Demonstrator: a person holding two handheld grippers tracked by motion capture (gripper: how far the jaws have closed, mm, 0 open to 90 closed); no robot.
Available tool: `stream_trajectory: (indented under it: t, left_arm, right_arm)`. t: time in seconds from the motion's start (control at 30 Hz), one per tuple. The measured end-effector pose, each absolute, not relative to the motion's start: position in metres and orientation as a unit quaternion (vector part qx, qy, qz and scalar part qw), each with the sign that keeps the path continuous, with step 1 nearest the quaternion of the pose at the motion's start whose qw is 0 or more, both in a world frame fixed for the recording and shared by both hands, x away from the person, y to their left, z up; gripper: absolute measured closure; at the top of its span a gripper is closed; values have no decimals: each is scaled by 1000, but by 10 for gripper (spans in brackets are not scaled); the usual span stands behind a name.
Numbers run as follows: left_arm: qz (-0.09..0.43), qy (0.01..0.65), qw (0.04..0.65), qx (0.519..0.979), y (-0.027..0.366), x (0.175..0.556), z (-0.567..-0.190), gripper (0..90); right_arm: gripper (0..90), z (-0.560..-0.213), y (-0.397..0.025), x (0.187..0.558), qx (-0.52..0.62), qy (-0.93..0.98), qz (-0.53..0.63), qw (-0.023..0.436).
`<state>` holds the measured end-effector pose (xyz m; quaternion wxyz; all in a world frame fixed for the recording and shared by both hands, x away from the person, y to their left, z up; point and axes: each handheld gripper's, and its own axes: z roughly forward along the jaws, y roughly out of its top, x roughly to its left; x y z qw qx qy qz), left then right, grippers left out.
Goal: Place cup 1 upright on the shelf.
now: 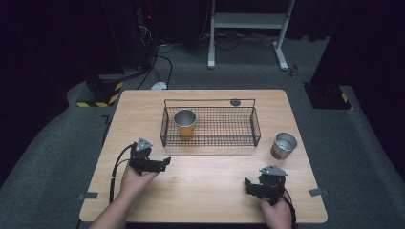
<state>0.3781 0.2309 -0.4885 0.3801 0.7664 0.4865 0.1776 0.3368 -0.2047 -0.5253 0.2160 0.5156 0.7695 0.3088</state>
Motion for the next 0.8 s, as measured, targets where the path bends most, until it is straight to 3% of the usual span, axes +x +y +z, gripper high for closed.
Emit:
stream_trajectory:
  t: [0.5,0.8]
  left_arm:
    - [158,476,328,800,246,349,-519,6]
    - [183,464,323,804,253,336,-528,1]
  right_arm:
    - [83,-525,-205,337,515,770,309,215]
    - [83,-525,-204,336,515,771,309,212]
